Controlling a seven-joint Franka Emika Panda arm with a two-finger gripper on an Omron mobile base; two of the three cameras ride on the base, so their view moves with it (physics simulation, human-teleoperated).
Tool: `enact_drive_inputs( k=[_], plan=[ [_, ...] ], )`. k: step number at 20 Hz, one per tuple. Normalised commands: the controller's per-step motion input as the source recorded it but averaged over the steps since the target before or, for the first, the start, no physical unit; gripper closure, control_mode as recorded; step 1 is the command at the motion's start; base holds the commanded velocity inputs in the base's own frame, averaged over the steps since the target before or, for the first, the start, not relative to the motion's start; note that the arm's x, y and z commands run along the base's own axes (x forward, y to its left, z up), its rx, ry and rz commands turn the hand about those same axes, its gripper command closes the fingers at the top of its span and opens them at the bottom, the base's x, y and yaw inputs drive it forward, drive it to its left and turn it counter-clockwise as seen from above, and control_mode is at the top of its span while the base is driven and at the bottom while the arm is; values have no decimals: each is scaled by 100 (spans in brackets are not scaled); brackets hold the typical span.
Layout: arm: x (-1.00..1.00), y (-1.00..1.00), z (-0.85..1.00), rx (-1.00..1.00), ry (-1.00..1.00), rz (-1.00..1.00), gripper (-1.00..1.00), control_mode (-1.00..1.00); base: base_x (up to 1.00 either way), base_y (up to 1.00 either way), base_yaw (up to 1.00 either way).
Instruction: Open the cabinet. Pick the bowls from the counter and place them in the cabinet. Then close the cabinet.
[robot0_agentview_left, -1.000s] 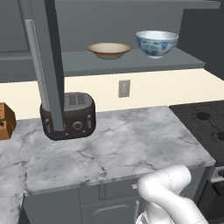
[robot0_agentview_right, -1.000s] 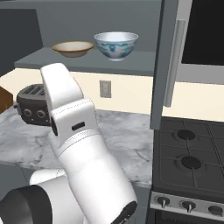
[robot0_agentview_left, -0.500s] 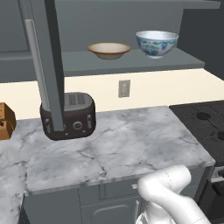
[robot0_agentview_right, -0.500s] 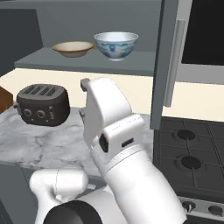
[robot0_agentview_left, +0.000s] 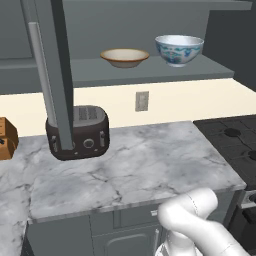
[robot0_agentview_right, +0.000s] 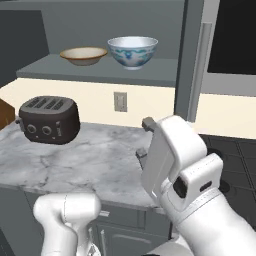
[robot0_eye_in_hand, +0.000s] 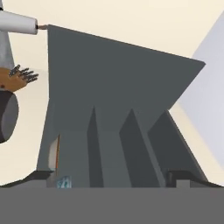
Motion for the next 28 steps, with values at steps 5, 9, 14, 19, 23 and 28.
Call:
enact_drive_inputs(
  k=[5,9,14,19,23,28],
  plan=[
    [0,-77,-15,-5,13,0,-100,-100,0,0,0],
    [9,-55,0,0,19,-2,-100,-100,0,0,0],
    [47,-12,-2,0,9,-1,-100,-100,0,0,0],
    [50,0,-3,0,0,-4,-100,-100,0,0,0],
    [41,1,-12,0,0,-6,-100,-100,0,0,0],
    [42,4,-18,0,0,-6,-100,-100,0,0,0]
  ],
)
